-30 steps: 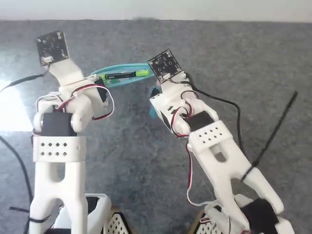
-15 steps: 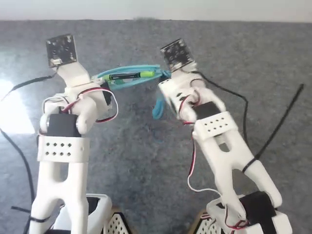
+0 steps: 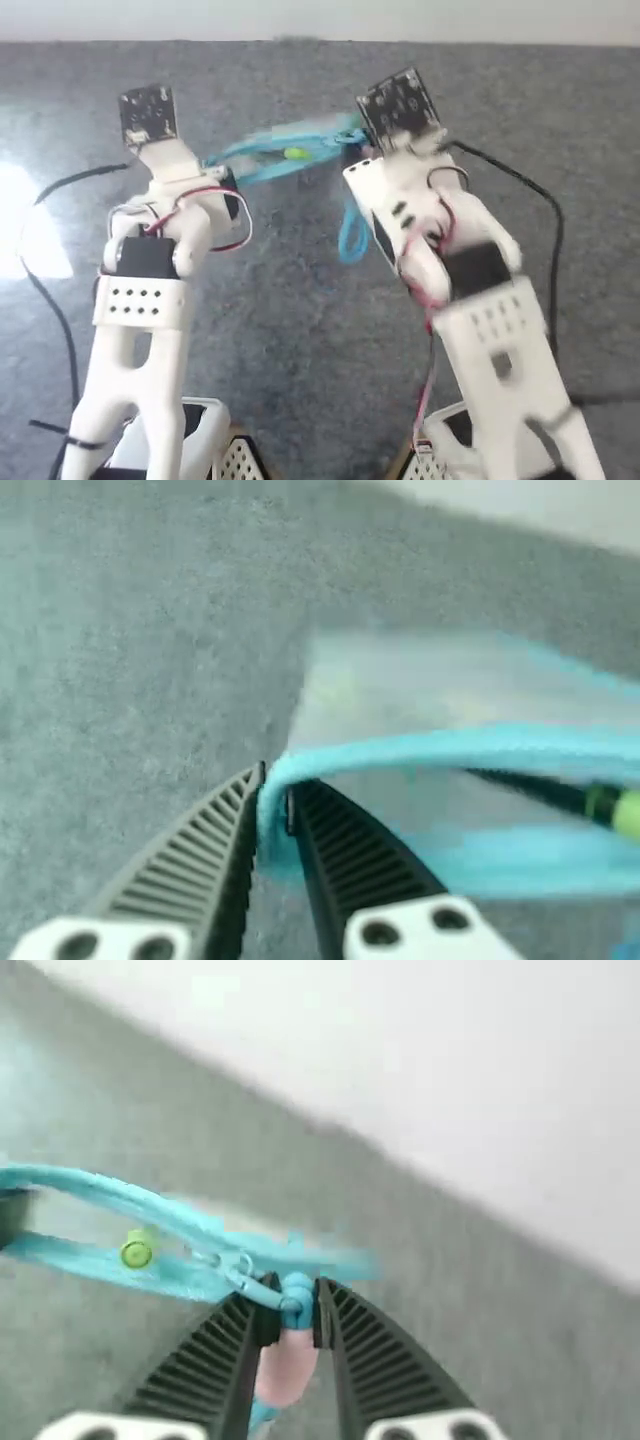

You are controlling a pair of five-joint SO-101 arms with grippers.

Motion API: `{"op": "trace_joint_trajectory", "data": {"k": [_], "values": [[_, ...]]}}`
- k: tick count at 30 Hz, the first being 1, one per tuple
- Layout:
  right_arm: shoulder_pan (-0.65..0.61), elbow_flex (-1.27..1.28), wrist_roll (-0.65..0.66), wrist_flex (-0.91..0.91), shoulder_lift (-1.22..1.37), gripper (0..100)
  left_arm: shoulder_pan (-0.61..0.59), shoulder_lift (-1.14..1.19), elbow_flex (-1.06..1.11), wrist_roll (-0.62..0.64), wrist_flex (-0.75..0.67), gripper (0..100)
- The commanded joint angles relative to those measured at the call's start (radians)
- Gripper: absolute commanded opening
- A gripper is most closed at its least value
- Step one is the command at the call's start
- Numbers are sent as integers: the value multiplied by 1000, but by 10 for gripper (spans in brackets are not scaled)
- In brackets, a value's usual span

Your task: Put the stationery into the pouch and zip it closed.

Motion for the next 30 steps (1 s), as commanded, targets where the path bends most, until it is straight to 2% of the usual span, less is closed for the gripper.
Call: {"op": "trace_joint_trajectory", "data": {"k": [1,4,7,9,11,14,16,18,20,22,24,27,28,30], "values": [[-65,-106,91,90,-145,9,-9,-11,-116,-49,-8,13],[-93,6,146,104,-127,9,21,17,5,-55,-55,13],[-84,130,157,16,-84,9,57,46,108,-60,-144,13],[-59,118,141,-5,-71,9,58,46,47,-60,-80,13],[-50,8,89,13,-90,9,55,46,-97,-60,41,13],[-51,-207,68,136,-91,9,26,46,-334,-61,204,13],[-62,-233,68,231,-54,9,17,57,-364,-61,233,13],[-70,-140,109,260,15,9,25,75,-251,-103,181,13],[-70,-32,144,171,81,9,49,112,-140,-152,35,13],[-64,-43,124,97,113,9,41,130,-191,-173,-5,13],[-58,-152,103,125,105,9,6,118,-401,-195,126,13],[-56,-318,98,275,99,9,-69,100,-746,-238,345,13],[-61,-322,98,306,99,9,-80,101,-794,-244,402,13],[-67,-264,98,312,101,9,-57,137,-743,-264,473,13]]}}
